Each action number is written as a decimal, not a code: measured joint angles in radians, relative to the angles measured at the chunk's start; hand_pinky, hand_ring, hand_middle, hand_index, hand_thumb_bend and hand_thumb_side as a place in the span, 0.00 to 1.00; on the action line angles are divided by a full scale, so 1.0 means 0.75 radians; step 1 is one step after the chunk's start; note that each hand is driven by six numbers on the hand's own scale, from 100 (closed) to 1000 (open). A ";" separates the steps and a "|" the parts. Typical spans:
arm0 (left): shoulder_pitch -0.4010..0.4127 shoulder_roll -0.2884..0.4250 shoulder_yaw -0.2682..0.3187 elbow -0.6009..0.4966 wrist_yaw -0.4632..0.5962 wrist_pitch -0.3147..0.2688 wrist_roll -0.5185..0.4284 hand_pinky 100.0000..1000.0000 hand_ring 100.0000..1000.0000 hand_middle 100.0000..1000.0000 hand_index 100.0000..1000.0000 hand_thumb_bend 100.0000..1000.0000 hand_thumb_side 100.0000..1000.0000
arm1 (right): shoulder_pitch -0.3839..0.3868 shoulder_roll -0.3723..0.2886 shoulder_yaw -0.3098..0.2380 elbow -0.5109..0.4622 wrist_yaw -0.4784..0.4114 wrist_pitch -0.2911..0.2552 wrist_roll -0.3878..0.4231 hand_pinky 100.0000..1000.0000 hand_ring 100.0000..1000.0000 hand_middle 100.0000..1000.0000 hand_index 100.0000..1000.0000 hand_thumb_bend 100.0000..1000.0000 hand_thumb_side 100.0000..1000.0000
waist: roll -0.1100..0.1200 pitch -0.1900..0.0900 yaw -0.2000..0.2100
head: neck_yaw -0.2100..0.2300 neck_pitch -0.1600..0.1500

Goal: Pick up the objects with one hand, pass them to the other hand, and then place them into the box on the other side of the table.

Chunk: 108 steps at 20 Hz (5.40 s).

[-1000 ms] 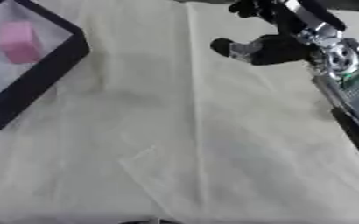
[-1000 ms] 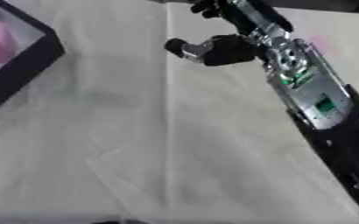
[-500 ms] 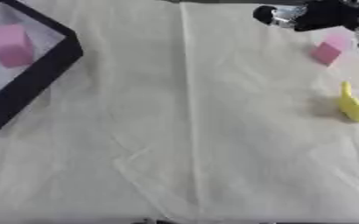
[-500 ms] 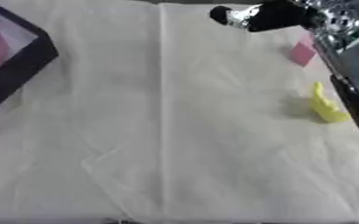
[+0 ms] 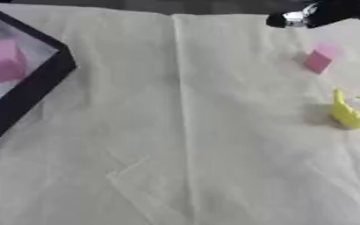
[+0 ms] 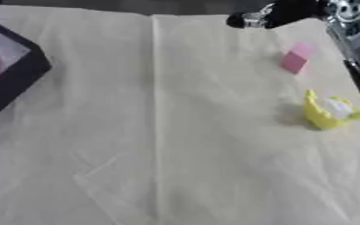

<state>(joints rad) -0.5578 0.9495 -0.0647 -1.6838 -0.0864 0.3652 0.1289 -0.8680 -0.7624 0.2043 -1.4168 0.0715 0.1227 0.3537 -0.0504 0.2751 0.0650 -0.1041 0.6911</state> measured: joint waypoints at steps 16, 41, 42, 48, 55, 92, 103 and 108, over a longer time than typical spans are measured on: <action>0.017 0.000 0.018 -0.014 0.020 -0.006 0.032 0.69 0.68 0.69 0.76 0.34 0.39 | -0.081 -0.065 -0.102 0.402 0.304 -0.188 0.221 0.89 0.90 0.87 0.88 0.63 0.33 | 0.010 0.035 0.035 | -0.028 -0.020; 0.008 0.000 0.033 -0.030 0.031 -0.014 0.067 0.68 0.67 0.67 0.74 0.34 0.39 | -0.119 -0.130 -0.265 0.796 0.678 -0.234 0.170 0.88 0.89 0.86 0.87 0.64 0.36 | 0.000 0.089 0.106 | -0.076 -0.059; 0.006 0.000 0.033 -0.030 0.031 -0.014 0.067 0.68 0.67 0.67 0.74 0.34 0.39 | -0.116 -0.132 -0.270 0.803 0.681 -0.237 0.172 0.88 0.89 0.86 0.87 0.64 0.36 | -0.001 0.092 0.111 | -0.079 -0.061; 0.001 0.000 0.033 -0.031 0.025 -0.011 0.066 0.68 0.67 0.67 0.74 0.35 0.39 | -0.105 -0.133 -0.289 0.841 0.689 -0.252 0.191 0.89 0.90 0.87 0.88 0.64 0.35 | -0.008 0.108 0.127 | -0.096 -0.074; -0.006 0.000 0.033 -0.037 0.019 -0.006 0.062 0.69 0.67 0.67 0.74 0.34 0.39 | -0.095 -0.134 -0.309 0.876 0.710 -0.250 0.167 0.88 0.90 0.87 0.89 0.64 0.34 | -0.012 0.129 0.146 | -0.110 -0.081; 0.004 0.000 0.040 -0.046 0.000 0.001 0.078 0.69 0.67 0.65 0.72 0.33 0.39 | -0.046 -0.189 -0.354 0.961 0.671 -0.190 0.038 0.88 0.88 0.80 0.83 0.45 0.31 | -0.015 0.166 0.162 | -0.145 -0.109; 0.008 0.000 0.042 -0.045 -0.005 0.007 0.088 0.69 0.67 0.65 0.72 0.31 0.38 | -0.058 -0.189 -0.361 0.968 0.652 -0.163 0.055 0.87 0.82 0.71 0.76 0.34 0.02 | -0.017 0.167 0.164 | -0.145 -0.108; 0.015 0.000 0.042 -0.045 -0.005 0.008 0.089 0.69 0.67 0.65 0.71 0.31 0.39 | -0.055 -0.188 -0.361 0.959 0.635 -0.167 0.039 0.85 0.78 0.56 0.65 0.33 0.00 | -0.019 0.161 0.167 | -0.145 -0.103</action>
<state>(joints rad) -0.5464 0.9498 -0.0334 -1.7177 -0.0900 0.3708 0.1954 -0.9092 -0.9037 -0.0662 -0.6977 0.5478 -0.0027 0.3831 -0.0649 0.3959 0.1904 -0.2125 0.6141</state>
